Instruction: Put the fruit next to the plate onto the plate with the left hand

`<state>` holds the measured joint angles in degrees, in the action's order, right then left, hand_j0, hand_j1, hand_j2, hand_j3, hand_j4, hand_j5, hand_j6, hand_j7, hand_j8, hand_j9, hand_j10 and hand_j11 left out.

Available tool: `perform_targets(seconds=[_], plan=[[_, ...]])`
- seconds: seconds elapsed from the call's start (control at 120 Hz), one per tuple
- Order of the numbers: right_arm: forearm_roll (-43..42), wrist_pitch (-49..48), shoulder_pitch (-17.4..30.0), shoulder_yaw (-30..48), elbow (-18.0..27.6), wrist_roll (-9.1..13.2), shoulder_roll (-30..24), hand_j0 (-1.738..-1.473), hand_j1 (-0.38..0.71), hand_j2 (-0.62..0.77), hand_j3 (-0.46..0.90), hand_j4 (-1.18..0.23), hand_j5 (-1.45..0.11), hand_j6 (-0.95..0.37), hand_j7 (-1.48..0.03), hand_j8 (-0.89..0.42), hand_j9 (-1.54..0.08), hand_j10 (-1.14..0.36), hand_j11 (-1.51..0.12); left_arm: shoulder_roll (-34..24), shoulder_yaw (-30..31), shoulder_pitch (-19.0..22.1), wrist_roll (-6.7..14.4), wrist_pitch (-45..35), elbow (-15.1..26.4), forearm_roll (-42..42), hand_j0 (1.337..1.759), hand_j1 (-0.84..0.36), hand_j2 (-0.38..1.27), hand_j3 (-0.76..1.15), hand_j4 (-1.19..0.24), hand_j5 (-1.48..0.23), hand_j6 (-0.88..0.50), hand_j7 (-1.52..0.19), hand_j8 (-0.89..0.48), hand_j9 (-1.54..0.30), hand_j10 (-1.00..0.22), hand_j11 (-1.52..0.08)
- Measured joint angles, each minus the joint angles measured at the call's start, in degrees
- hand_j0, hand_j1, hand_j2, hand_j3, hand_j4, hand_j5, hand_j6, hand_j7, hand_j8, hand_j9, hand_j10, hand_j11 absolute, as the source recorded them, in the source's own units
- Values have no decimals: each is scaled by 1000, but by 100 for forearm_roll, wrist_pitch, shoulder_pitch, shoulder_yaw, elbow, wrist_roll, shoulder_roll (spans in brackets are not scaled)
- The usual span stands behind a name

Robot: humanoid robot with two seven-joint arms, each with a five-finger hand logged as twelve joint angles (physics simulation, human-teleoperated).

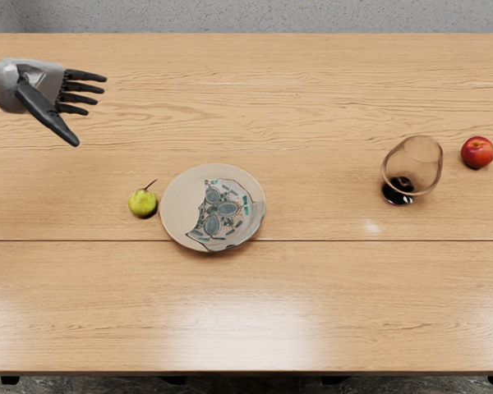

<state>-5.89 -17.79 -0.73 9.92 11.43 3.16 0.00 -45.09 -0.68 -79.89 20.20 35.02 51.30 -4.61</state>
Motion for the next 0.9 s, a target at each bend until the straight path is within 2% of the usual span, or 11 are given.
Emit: perform_targets(seconds=[0.15, 0.242, 0.417, 0.583, 0.758, 0.9], plan=[[-3, 7, 131, -18, -6, 0, 0, -1658, -349, 0, 0, 0, 0, 0, 0, 0, 0, 0, 0, 86, 1, 14, 2, 0, -17, -253, 1658, 349, 0, 0, -1, 0, -2, 0, -1, 0, -1, 0], [-2, 10, 213, -22, -8, 0, 0, -1658, -349, 0, 0, 0, 0, 0, 0, 0, 0, 0, 0, 541, 0, 68, -7, -51, -21, -583, 1658, 349, 0, 0, -1, 0, -1, 0, -1, 0, -1, 0], [0, 12, 260, -24, -9, 0, 0, -1658, -349, 0, 0, 0, 0, 0, 0, 0, 0, 0, 0, 1147, -1, 406, -169, -1262, -21, -1423, 1658, 349, 0, 0, -2, 0, -2, 0, -2, 0, -1, 0], [0, 12, 270, -25, -9, 0, 0, -1658, -349, 0, 0, 0, 0, 0, 0, 0, 0, 0, 0, 1273, -2, 595, -337, -2078, 17, -1781, 1658, 349, 0, 0, -2, 0, -2, 0, -2, 0, -2, 0], [0, 12, 271, -24, -9, 0, 0, -1658, -349, 0, 0, 0, 0, 0, 0, 0, 0, 0, 0, 1243, 10, 759, -434, -2305, 429, -1859, 1658, 349, 0, 0, -2, 0, -2, 0, -2, 0, -1, 0], [0, 12, 271, -24, -9, 0, 0, -1658, -349, 0, 0, 0, 0, 0, 0, 0, 0, 0, 0, 1215, 17, 1042, -450, -2407, 895, -2047, 1658, 349, 1, 0, -2, 0, -2, 0, -2, 0, -2, 0]])
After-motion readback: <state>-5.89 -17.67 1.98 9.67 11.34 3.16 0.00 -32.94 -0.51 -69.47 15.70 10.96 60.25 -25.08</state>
